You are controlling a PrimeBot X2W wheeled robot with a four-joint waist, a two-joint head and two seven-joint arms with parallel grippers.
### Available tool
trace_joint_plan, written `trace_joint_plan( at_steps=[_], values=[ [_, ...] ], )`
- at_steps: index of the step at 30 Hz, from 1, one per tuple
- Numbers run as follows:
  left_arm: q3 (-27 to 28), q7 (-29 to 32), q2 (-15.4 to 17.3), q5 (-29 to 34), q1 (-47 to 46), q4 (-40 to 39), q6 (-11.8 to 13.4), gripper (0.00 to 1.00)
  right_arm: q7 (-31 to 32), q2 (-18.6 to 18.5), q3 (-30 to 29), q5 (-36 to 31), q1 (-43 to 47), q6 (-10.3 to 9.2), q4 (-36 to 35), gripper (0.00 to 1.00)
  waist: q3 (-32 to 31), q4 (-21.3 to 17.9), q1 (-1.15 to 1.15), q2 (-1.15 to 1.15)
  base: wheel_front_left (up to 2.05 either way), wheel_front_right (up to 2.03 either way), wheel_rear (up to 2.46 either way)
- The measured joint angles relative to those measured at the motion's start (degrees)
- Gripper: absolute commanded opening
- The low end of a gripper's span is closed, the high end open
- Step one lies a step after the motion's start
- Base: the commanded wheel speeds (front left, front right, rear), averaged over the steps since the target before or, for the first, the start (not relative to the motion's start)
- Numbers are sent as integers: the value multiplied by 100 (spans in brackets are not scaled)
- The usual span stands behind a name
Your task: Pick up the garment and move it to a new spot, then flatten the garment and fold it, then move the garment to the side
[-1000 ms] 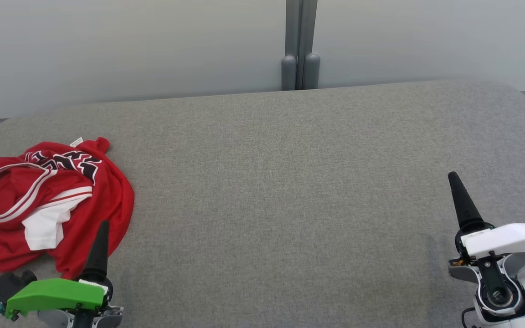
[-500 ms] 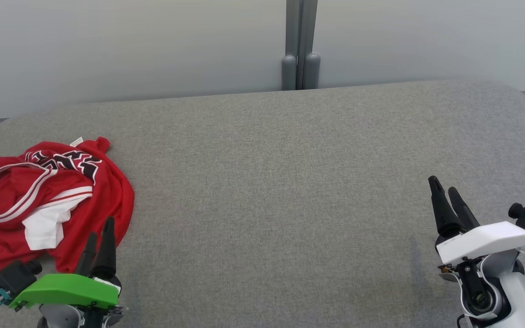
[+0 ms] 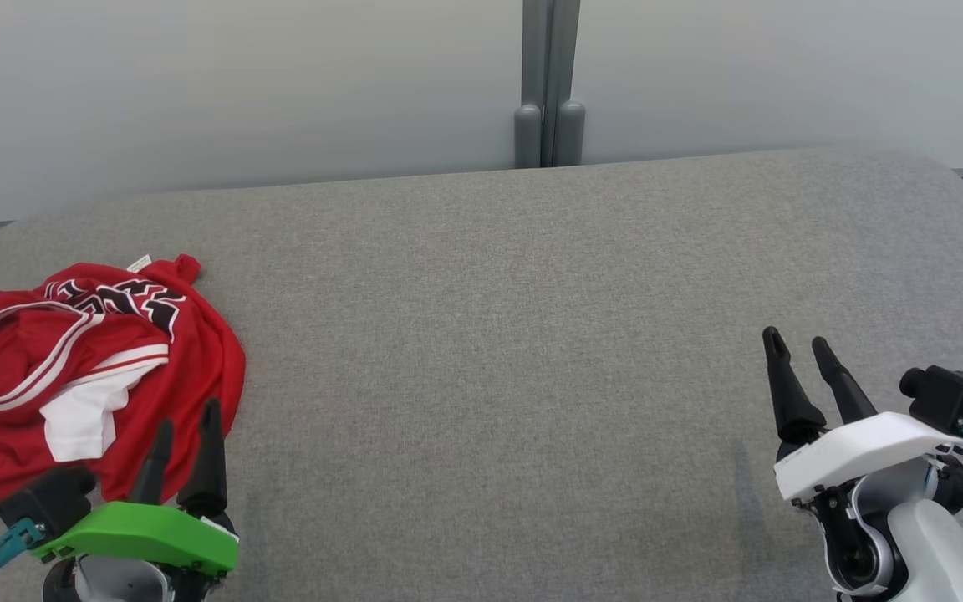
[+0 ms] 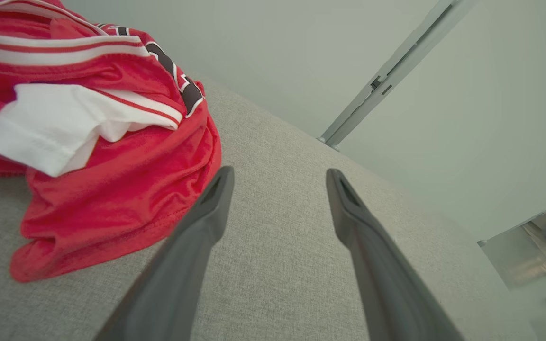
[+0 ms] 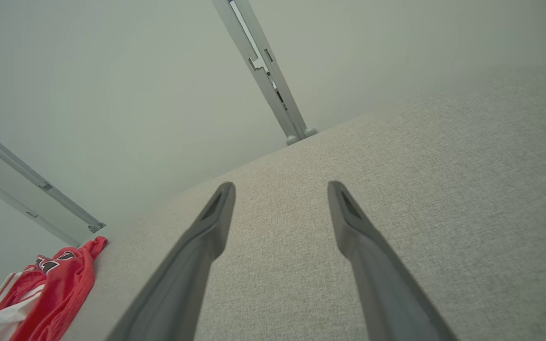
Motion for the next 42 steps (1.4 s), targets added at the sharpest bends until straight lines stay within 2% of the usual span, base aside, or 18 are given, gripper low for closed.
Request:
trace_joint_plan(
  at_steps=[11,30,39,42],
  values=[
    [-12,-230,10,968,108,-101,111,100,-245,-96,215,-932,10,-152,-38,100,-11,-17,0,0,0,0,0],
    [44,-605,31,2461,314,-125,126,100,-627,-213,394,-2328,155,-353,-155,100,-15,-38,0,0,0,0,0],
    [179,-788,-23,2888,446,73,111,100,-820,-299,382,-3019,240,-483,-243,100,-24,-66,0,0,0,0,0],
    [234,-788,-24,2896,447,116,97,100,-824,-298,343,-3023,242,-491,-246,100,-25,-74,0,0,0,0,0]
  ],
)
